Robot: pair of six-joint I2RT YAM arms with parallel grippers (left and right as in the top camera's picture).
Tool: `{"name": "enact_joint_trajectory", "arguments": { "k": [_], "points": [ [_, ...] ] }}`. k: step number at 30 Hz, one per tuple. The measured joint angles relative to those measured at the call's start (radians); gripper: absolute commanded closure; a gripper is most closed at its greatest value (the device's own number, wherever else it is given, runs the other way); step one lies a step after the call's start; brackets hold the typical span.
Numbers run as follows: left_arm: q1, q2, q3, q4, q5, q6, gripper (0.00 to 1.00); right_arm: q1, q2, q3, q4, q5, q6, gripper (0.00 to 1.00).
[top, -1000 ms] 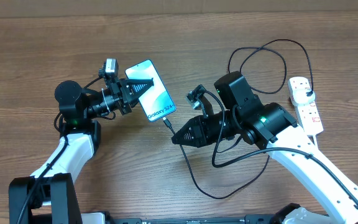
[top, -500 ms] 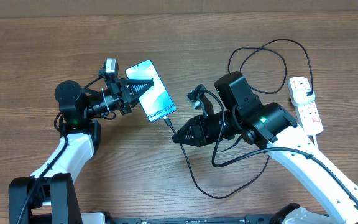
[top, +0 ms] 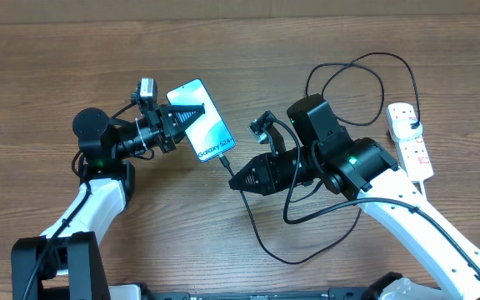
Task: Plug charger to phone and switch on socket
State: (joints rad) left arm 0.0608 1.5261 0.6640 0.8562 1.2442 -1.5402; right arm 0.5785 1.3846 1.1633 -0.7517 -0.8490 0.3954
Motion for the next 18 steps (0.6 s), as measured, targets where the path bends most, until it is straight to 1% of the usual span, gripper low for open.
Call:
{"name": "enact_joint_trajectory", "arguments": {
  "k": [6,12,18],
  "points": [
    [0.0,0.0,0.0,0.0,0.0,0.0,0.96,0.002,0.0,0.0,0.0,0.0,0.0,0.96],
    [0.0,0.0,0.0,0.0,0.006,0.0,0.96,0.037,0.0,0.0,0.015,0.011,0.0,0.96],
    [0.0,0.0,0.0,0.0,0.019,0.0,0.96,0.051,0.0,0.0,0.019,0.063,0.0,0.96]
  ]
}}
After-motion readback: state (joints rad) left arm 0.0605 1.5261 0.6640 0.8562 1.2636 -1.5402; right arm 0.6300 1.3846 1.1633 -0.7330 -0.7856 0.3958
